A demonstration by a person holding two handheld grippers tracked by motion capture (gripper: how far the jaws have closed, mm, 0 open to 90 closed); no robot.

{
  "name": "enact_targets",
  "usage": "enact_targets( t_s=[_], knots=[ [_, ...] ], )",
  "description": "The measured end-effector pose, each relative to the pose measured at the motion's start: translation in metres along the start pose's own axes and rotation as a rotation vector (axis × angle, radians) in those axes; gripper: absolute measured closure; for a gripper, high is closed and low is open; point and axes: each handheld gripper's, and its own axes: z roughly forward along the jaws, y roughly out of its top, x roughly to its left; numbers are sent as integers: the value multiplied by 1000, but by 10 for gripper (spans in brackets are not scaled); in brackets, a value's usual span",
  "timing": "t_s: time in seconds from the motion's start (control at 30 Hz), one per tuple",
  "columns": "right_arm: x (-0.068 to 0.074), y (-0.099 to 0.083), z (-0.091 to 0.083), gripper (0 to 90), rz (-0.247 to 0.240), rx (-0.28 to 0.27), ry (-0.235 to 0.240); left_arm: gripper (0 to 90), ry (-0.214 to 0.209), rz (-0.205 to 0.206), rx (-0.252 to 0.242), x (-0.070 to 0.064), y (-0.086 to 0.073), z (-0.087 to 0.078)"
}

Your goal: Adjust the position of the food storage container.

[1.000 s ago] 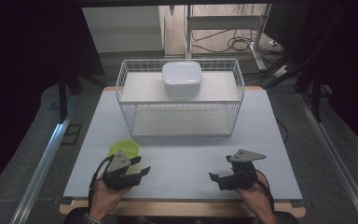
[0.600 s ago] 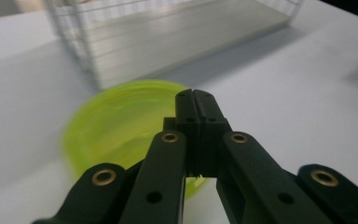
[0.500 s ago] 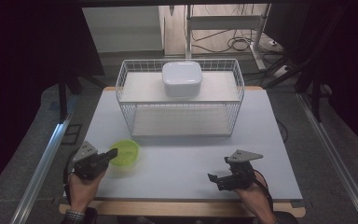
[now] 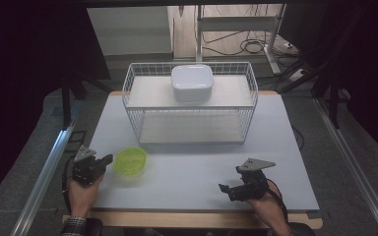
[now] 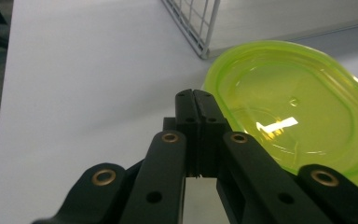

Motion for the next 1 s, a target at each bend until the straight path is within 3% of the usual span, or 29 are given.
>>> enact_targets(
  t_s=[0.17, 0.43, 0.63, 1.0],
  knots=[
    [0, 0, 2, 90, -8, 10, -1, 900, 13, 3, 28, -3, 0, 5],
    [0, -1, 3, 91, -10, 19, -1, 900, 9, -5, 27, -11, 2, 9],
    [1, -1, 4, 91, -18, 29, -4, 900, 0, 18, 30, -23, 4, 12],
    [0, -1, 4, 92, -19, 34, -10, 900, -66, 72, 51, -54, 8, 23]
  ],
)
